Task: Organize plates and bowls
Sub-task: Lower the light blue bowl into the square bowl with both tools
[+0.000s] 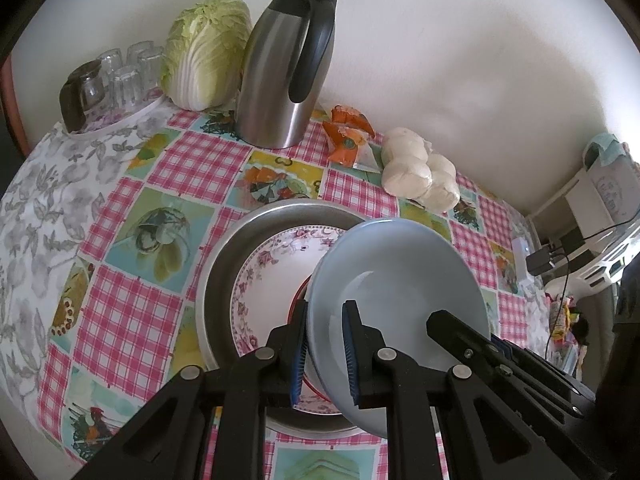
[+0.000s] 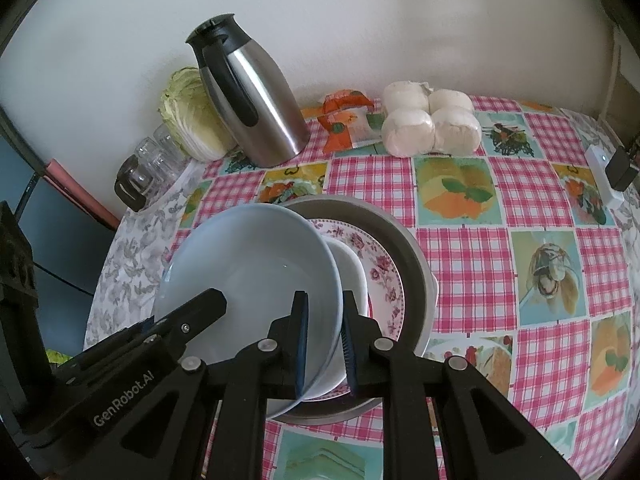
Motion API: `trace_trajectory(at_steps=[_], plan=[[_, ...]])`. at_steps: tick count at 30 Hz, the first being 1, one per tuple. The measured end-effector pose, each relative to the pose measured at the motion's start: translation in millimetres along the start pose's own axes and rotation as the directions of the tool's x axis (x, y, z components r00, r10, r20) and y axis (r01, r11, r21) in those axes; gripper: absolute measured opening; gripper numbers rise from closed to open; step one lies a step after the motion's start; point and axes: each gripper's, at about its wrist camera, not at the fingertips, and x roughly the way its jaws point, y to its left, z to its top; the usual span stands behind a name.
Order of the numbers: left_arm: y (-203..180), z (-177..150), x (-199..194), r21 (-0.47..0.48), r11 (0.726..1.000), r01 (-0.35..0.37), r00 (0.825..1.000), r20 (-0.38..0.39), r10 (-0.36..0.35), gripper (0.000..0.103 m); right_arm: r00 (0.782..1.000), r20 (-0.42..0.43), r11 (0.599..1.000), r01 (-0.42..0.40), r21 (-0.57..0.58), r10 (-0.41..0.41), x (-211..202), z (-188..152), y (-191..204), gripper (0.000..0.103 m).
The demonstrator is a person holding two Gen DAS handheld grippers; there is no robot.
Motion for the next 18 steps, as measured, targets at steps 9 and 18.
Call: trace_trajectory(at_steps=[9, 18], plan=[[2.4, 0.5, 2.9, -0.003, 1.0, -0.021, 1.0, -0.002, 0.021, 0.02, 1.0, -0.009, 1.0, -0.004, 0.003, 0.004, 4.9, -0.8, -2.0, 0.018], [3.7, 2.3, 0.6, -0.018, 1.0, -0.013, 1.0, 0.008, 0.013, 0.025, 1.0, 0.004, 1.0, -0.007, 0.006, 0.007, 1.2, -0.3, -3.2, 0.018]])
